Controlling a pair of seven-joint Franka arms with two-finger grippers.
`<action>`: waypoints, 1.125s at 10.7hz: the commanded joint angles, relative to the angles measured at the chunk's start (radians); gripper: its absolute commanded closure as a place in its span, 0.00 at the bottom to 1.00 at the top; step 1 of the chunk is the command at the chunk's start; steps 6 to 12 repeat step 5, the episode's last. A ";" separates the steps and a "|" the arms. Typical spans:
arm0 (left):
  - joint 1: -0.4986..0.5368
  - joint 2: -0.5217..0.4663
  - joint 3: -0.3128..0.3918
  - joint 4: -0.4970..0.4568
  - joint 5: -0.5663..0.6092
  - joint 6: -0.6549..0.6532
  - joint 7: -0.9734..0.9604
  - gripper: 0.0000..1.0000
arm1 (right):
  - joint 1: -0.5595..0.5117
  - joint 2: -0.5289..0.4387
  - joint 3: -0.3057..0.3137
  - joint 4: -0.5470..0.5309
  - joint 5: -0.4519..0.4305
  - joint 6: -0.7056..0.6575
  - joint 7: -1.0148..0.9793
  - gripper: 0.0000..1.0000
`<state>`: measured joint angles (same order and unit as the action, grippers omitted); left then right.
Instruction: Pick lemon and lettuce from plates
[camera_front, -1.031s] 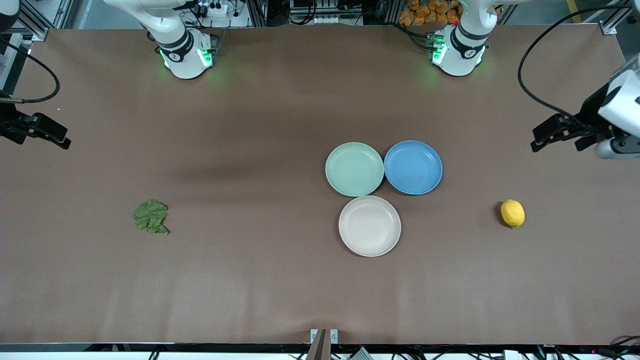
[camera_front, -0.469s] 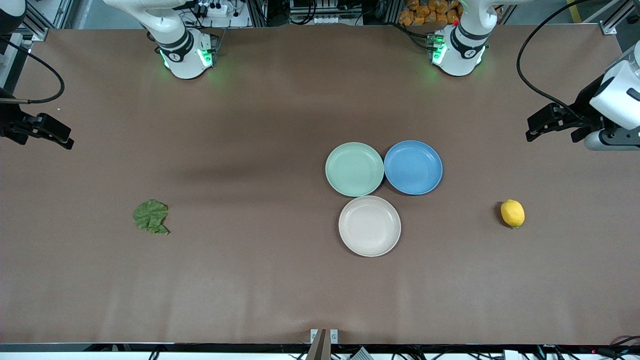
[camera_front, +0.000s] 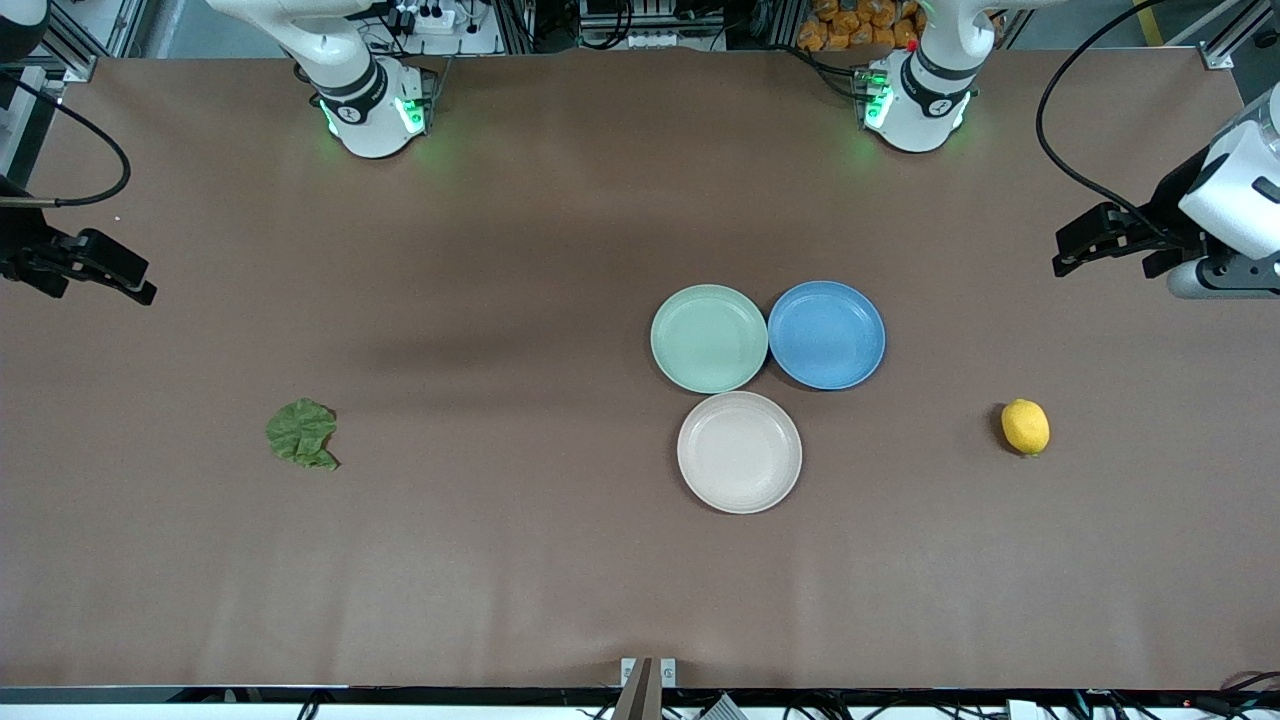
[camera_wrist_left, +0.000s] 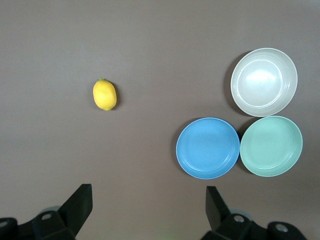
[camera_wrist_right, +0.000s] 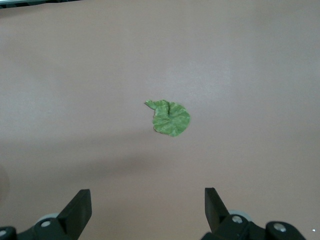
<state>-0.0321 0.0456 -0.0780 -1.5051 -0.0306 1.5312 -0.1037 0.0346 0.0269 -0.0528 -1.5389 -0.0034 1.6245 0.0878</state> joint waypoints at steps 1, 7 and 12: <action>0.003 -0.001 0.000 0.019 0.034 -0.022 0.030 0.00 | 0.004 0.010 -0.002 0.019 0.014 -0.006 0.010 0.00; -0.003 0.000 -0.002 0.019 0.077 -0.020 0.030 0.00 | 0.001 0.010 -0.002 0.017 0.014 -0.009 0.010 0.00; -0.003 0.000 -0.002 0.019 0.077 -0.020 0.030 0.00 | 0.001 0.010 -0.002 0.017 0.014 -0.009 0.010 0.00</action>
